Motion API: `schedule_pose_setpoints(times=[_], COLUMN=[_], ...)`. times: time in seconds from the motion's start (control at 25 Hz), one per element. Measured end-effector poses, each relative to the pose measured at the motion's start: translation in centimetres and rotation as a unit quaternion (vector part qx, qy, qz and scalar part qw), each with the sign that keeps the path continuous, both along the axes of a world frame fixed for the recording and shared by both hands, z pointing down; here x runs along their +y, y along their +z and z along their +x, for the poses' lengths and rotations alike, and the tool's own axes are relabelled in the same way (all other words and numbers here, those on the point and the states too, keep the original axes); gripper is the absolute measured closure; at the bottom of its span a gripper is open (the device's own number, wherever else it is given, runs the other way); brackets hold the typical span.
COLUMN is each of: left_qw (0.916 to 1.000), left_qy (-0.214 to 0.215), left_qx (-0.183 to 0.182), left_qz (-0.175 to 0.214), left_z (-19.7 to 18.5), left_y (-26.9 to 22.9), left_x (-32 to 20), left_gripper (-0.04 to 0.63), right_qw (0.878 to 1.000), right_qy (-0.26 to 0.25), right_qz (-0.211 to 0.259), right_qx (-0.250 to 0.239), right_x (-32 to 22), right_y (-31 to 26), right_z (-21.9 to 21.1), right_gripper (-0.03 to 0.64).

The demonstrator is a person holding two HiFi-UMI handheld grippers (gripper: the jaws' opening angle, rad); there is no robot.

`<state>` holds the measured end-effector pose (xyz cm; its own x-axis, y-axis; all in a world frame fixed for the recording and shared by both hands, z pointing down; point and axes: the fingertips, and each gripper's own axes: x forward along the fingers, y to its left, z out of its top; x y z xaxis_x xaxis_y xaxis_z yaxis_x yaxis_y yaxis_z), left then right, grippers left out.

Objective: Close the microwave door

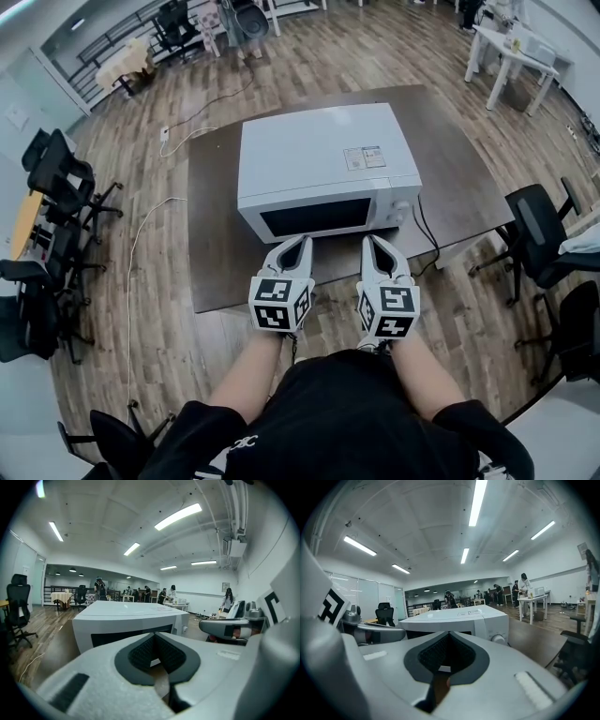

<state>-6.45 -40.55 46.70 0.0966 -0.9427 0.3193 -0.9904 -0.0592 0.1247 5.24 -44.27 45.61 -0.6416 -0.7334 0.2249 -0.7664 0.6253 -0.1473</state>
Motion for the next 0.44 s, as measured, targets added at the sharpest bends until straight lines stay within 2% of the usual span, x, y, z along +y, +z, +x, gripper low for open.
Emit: schedule_pose_setpoints(times=[0.44], left_qw=[1.0000], left_qy=[0.005], left_qx=[-0.005], left_qz=[0.001], left_z=[-0.25], left_y=[0.20], left_x=[-0.34], left_gripper=[0.586], right_qw=[1.000], right_qy=[0.003], right_qz=[0.005], right_qx=[0.016], right_x=[-0.06], right_y=[-0.01], right_z=[-0.62], right_gripper=[0.609])
